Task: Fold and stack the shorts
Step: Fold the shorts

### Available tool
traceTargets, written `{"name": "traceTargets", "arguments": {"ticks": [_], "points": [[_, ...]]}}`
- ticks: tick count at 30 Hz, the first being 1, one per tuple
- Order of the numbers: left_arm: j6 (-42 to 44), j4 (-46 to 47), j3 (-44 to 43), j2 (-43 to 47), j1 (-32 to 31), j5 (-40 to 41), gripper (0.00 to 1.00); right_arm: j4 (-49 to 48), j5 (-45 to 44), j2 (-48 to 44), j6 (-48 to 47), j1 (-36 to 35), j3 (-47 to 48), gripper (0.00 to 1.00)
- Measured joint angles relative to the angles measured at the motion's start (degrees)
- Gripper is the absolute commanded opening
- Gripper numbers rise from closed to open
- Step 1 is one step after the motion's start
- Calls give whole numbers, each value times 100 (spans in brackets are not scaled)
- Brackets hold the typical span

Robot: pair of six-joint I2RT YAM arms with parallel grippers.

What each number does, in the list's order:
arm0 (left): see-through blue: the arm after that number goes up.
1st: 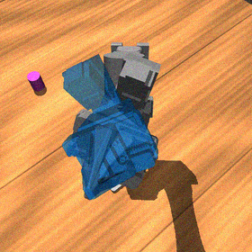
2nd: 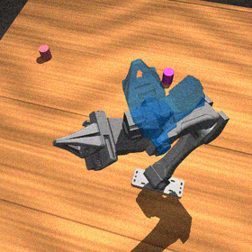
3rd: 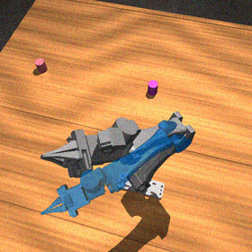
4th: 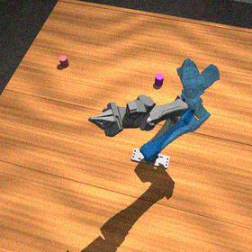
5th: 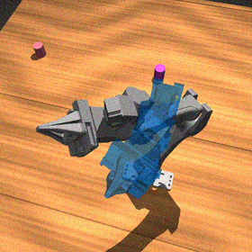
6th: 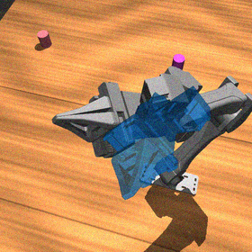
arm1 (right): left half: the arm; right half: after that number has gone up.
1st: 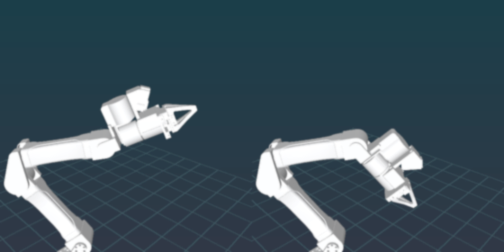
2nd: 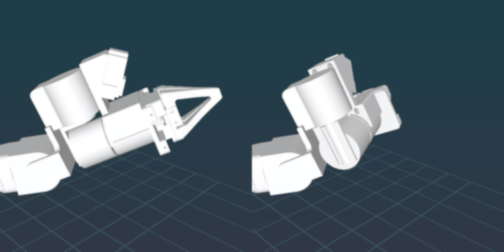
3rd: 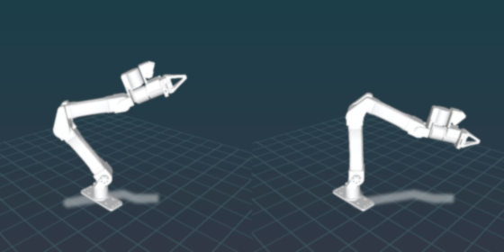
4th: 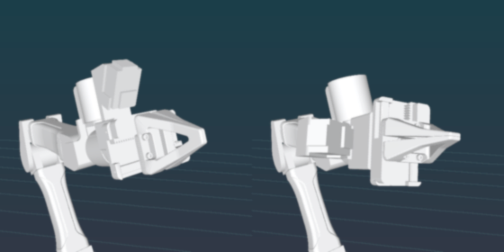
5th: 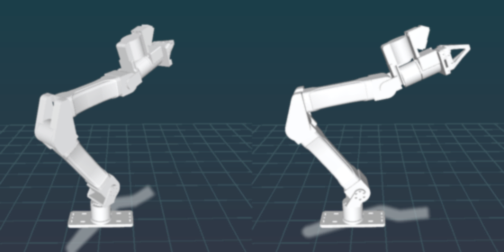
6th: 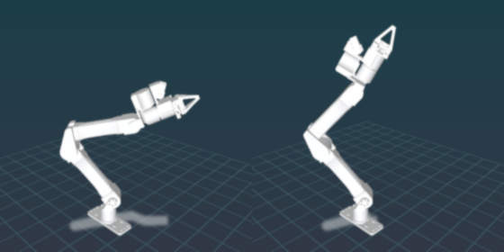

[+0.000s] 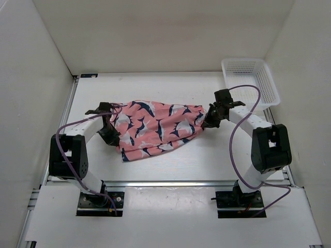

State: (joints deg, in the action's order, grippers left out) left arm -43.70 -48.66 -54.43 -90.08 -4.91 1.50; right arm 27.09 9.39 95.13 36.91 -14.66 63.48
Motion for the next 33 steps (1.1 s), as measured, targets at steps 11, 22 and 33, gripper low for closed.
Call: {"name": "traceTargets", "arguments": {"ticks": [11,22,33], "points": [[319,-925,-1998,490,28,-24,10,584,-197,-4,-79,4,1436,0],[439,-1032,-1847,1486,-337,-363,10,645,-389,-138,-269,275,1956,0],[48,-546,612,962,-890,-739,97,566,-448,761,-404,426,807,47]]}}
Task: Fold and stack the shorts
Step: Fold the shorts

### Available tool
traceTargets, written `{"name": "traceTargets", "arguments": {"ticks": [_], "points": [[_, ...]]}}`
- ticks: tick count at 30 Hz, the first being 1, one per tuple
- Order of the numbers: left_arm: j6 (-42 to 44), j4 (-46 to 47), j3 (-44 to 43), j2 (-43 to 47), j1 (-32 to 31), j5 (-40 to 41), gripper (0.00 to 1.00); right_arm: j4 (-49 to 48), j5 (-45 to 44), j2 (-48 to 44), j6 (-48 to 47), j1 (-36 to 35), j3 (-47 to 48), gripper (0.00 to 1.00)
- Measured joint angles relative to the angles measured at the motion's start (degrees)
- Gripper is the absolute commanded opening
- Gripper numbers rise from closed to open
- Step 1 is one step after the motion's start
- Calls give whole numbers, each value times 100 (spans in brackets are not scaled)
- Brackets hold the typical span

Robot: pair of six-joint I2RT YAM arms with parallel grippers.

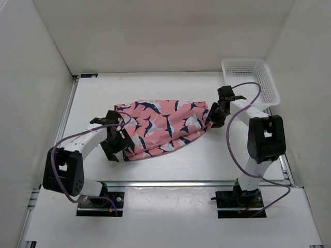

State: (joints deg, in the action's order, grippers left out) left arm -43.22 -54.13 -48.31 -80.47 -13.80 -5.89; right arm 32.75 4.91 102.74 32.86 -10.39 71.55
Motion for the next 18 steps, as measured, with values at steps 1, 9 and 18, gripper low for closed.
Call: {"name": "traceTargets", "arguments": {"ticks": [1,9,18], "points": [[-15,50,0,17,0,2,98,11,9,46,-9,-2,-48,52],[-125,249,44,74,-39,11,94,-120,92,68,-26,-2,-94,50],[-299,398,129,-184,-63,273,57,-258,173,166,35,-2,-94,5]]}}
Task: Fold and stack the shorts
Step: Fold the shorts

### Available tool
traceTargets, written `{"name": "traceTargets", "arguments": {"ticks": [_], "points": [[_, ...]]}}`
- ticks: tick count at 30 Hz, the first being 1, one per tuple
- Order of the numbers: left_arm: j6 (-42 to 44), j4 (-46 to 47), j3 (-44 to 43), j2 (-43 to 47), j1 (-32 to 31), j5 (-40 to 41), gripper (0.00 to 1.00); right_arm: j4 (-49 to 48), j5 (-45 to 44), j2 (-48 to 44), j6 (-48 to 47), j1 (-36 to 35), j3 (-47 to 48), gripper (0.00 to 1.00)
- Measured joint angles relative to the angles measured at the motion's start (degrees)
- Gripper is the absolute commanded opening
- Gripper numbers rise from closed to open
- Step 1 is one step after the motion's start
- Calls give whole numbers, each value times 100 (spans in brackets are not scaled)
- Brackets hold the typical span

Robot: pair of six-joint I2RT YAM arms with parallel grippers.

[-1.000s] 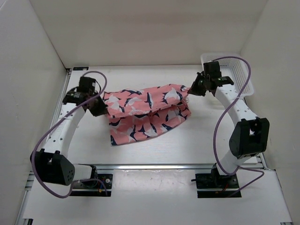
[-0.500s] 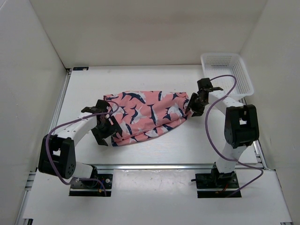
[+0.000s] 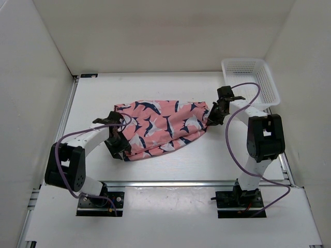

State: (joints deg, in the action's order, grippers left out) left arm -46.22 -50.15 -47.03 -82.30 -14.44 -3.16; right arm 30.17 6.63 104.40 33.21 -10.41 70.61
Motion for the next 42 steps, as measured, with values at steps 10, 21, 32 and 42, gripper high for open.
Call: {"name": "traceTargets", "arguments": {"ticks": [10,21,32,42], "points": [[-15,116,-374,-579,-118,138,38,-37,39,0,48,0,-2,0],[46,94,-431,-568,-155,127,90,-39,46,-9,48,0,-2,0],[-70,-205,-634,184,-369,439,49,-37,61,-11,48,0,-2,0],[-225,-208,-758,-813,-758,780,68,-37,90,-22,48,0,-4,0]]}}
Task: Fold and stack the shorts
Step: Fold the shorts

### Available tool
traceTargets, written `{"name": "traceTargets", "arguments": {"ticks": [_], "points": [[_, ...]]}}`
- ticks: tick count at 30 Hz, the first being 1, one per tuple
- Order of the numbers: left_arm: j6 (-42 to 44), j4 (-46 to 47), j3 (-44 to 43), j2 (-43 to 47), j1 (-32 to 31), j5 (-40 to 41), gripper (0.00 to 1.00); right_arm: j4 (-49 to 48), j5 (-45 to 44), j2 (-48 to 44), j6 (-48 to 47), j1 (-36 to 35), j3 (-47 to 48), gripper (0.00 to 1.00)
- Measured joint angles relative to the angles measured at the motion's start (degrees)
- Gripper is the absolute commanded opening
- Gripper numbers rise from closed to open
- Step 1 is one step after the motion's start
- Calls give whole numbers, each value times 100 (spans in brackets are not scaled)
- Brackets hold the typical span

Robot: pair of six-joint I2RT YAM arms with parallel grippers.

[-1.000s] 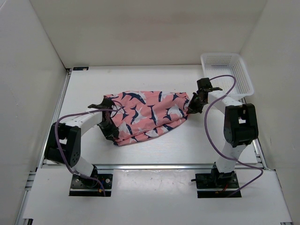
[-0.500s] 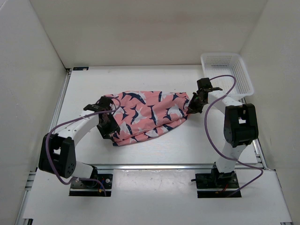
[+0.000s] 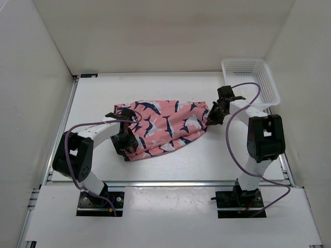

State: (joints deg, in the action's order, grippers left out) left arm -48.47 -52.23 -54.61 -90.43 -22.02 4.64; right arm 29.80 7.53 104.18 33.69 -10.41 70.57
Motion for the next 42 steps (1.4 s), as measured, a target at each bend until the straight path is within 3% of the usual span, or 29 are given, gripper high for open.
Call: {"name": "traceTargets", "arguments": {"ticks": [3,6,14,15,16,17,24,34,42], "points": [[-61,2,0,-33,-9,59,66,-2,7,-22,0,0,0,0],[-98,20,0,-33,-9,105,54,-2,11,-26,0,0,0,0],[-125,61,0,-190,-44,184,41,2,15,-59,0,0,0,0],[-122,79,0,-216,-50,186,37,2,15,-63,0,0,-2,0],[-129,92,0,-243,-57,190,17,2,15,-66,0,0,-2,0],[-127,105,0,-260,-59,197,10,2,15,-66,0,0,-2,0],[-105,-28,-74,-153,-44,251,10,31,15,-133,-4,0,0,0],[-116,-627,-686,1392,15,280,10,162,17,-682,-4,0,142,0],[-232,-767,-199,1829,15,203,10,136,11,-1086,-83,0,-181,0]]}}
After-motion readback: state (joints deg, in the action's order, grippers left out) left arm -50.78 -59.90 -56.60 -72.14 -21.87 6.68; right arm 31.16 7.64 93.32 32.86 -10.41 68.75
